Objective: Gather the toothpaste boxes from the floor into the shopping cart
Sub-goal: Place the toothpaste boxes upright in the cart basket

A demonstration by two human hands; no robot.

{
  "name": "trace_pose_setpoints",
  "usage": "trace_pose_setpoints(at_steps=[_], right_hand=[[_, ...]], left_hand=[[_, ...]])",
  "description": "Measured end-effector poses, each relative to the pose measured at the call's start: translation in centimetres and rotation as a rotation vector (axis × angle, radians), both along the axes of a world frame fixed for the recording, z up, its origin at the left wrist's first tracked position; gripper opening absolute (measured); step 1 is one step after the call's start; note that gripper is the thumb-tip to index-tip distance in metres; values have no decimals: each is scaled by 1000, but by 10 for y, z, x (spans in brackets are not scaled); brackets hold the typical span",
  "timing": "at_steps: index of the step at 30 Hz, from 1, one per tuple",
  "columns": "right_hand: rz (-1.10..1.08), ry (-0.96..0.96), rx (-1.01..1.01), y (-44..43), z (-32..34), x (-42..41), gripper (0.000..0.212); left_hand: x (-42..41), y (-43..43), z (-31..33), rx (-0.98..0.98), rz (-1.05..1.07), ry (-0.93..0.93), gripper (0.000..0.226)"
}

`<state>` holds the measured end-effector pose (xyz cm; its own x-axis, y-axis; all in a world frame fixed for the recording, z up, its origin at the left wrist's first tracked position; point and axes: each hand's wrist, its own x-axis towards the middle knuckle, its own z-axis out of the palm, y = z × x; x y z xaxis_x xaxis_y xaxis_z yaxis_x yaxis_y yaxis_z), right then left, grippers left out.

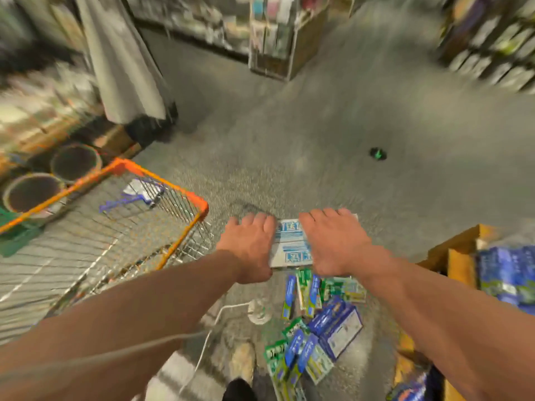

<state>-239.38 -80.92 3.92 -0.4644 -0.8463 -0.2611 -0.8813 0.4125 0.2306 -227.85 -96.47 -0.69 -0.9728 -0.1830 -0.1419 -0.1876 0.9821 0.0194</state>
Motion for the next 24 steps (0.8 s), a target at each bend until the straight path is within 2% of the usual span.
trace_pose_setpoints(at_steps=[5, 11, 17, 24], right_hand=[[26, 58, -66, 4, 85, 46, 71], [99, 70, -166, -13, 136, 124, 70], [213, 70, -247, -81, 160, 217, 70], [201, 34, -290, -183, 160, 300, 75]], left_hand=[[46, 1, 86, -71, -2, 104, 83], [138, -11, 157, -168, 32, 152, 80], [246, -66, 194, -248, 142, 94, 83], [326, -164, 206, -269, 180, 40, 96]])
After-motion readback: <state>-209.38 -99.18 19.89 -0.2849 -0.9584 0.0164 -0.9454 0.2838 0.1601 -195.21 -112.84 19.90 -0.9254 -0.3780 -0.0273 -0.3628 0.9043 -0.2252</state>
